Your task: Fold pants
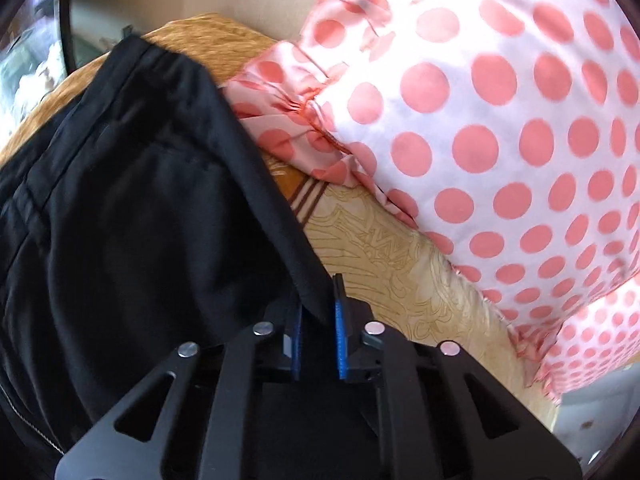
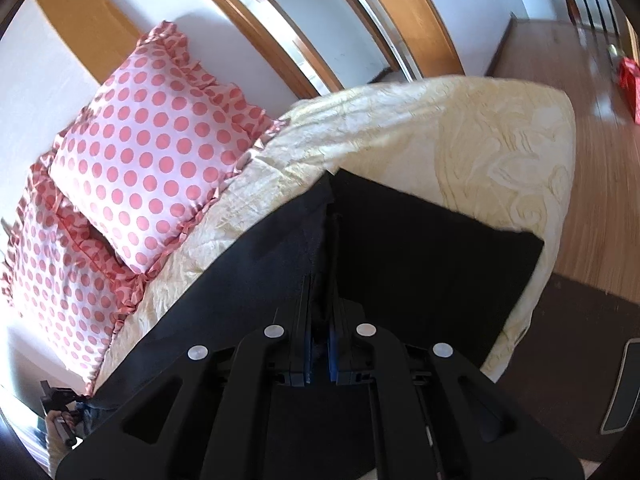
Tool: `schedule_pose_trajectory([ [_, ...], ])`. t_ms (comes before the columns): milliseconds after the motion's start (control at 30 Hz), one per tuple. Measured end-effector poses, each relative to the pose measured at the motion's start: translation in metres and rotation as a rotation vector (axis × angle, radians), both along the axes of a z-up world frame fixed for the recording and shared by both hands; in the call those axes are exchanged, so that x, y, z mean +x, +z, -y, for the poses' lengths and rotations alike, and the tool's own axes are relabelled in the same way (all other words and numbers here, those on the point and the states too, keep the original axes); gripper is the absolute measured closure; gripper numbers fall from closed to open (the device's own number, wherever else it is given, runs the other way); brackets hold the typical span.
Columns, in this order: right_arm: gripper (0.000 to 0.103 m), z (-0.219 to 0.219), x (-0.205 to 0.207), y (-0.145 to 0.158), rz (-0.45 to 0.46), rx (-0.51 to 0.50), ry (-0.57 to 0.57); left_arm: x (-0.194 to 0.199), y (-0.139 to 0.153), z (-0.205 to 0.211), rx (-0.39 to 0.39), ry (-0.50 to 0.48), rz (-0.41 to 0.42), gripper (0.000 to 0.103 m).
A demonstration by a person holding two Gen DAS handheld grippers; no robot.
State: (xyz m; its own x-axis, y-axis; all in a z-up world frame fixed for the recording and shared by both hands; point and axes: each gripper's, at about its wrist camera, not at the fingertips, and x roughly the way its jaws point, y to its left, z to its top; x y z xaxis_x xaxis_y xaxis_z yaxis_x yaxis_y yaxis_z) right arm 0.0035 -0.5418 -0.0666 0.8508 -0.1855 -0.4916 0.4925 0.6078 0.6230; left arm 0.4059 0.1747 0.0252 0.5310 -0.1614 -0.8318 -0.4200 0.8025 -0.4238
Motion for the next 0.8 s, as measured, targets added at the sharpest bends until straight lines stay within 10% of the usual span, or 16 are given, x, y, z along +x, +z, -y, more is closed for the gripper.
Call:
schedule_pose_trajectory([
  [467, 0.097, 0.034, 0.035, 0.071, 0.039, -0.204, 0.093, -0.206, 0.102, -0.001, 0.129, -0.042, 0.345, 0.098],
  [800, 0.097, 0.046, -0.011, 0.038, 0.006, -0.131, 0.062, -0.361, 0.045, 0.001, 0.125, 0.033, 0.341, 0.098],
])
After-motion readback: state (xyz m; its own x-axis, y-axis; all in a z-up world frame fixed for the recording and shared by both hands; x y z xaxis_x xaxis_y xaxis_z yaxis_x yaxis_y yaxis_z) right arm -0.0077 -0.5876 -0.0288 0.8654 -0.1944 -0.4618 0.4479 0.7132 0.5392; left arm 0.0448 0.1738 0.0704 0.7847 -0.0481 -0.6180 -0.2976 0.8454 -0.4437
